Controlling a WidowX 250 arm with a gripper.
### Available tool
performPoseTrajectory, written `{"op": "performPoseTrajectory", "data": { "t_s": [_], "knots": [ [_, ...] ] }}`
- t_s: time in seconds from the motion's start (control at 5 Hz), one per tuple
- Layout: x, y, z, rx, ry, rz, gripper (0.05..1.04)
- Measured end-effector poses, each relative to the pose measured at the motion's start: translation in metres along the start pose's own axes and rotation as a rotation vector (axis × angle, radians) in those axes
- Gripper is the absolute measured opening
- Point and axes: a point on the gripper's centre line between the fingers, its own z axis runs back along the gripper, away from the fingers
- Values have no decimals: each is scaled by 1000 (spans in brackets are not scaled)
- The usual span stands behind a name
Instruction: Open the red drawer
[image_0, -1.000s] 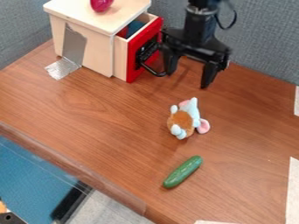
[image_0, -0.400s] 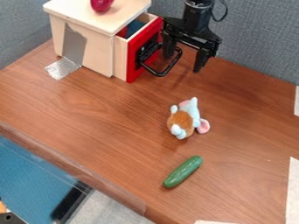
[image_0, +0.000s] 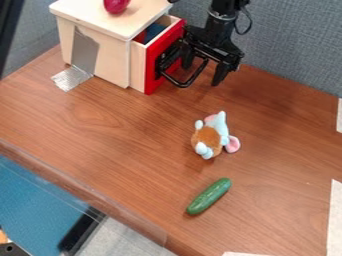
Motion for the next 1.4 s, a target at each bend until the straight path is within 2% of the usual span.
{"op": "performPoseTrajectory", "data": {
  "t_s": [0.2, 0.4, 0.6, 0.8, 1.4],
  "knots": [
    [5, -1, -11, -5, 8, 8, 812],
    [5, -1, -10, -30, 4, 30, 509],
    [6, -5, -10, -43, 0, 25, 254],
    [7, -21, -9, -55, -4, 11, 117],
    [1, -85, 1, -104, -14, -58, 102]
  ]
}}
